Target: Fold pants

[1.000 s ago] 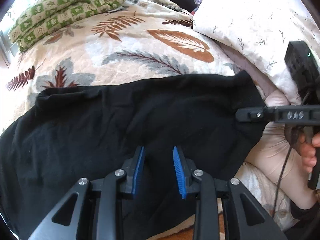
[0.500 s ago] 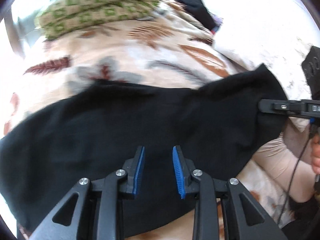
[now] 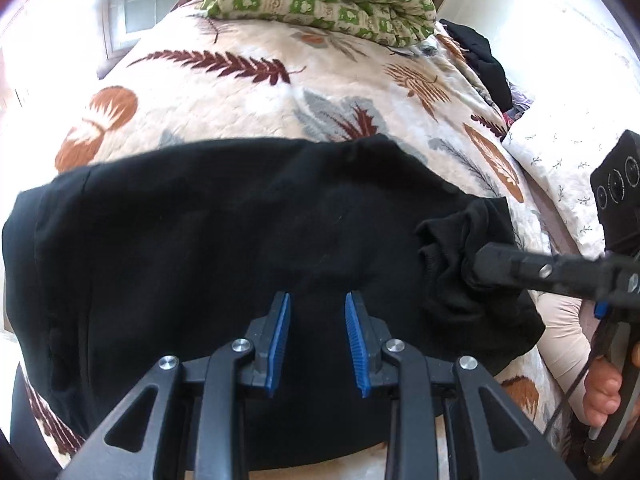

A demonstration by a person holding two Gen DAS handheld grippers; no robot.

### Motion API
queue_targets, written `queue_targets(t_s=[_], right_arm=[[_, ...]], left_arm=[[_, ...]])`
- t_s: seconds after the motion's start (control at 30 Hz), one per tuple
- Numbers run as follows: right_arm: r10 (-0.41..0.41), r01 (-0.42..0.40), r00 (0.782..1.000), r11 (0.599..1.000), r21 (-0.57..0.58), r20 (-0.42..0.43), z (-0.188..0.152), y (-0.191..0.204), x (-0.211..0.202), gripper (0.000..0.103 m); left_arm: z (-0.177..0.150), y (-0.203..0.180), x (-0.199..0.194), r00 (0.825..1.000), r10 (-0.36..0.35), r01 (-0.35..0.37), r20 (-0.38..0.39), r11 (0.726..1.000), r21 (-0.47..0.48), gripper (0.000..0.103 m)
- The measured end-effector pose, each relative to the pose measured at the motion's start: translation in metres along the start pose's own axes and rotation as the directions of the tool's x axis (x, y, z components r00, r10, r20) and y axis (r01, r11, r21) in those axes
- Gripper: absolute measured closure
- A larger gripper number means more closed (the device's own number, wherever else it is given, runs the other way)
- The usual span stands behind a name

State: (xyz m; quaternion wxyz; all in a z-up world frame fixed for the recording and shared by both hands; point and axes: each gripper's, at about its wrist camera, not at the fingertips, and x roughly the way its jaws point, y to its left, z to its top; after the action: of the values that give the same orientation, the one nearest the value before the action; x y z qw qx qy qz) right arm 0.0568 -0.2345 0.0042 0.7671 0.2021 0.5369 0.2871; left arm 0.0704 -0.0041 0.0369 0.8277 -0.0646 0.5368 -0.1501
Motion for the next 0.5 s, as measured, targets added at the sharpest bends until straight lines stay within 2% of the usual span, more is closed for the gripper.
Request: queue_targets(t_s=[0.1,0.2,0.33,0.43,0.5], right_arm=[[-0.013,0.013,0.998,1.0,-0.009,0.062,-0.008,-0.004,-0.024,0.064],[-0.058,0.059,0.99,0.998,-0.008,0.132,-0.023,-0.016,-0.051,0.058],[-0.147,0.135,0.968,0.988,0.07,0.205,-0.046,-0.05,-0.075,0.058],[-0.215,0.192,0.959,0.972,0.137,0.185,-0.051,-0.071,-0.074,0.058],[-0.244,0.218,0.956,0.962,0.165,0.16,-0.055,-0.081,-0.068,0.058]], left_arm=[[0.0,-0.001,-0.004,1.0,-0.023,0.023,0.01,1.0,-0.01,0.072],[0.003,-0.013,-0.009,0.997,-0.074,0.074,0.022,0.997,-0.007,0.072],[0.005,-0.042,-0.001,0.989,-0.145,0.146,-0.024,0.989,0.001,0.072],[0.006,-0.066,0.011,0.986,-0.148,0.15,-0.073,0.988,0.022,0.064],[0.01,-0.079,0.017,0.986,-0.145,0.148,-0.081,0.988,0.038,0.055]])
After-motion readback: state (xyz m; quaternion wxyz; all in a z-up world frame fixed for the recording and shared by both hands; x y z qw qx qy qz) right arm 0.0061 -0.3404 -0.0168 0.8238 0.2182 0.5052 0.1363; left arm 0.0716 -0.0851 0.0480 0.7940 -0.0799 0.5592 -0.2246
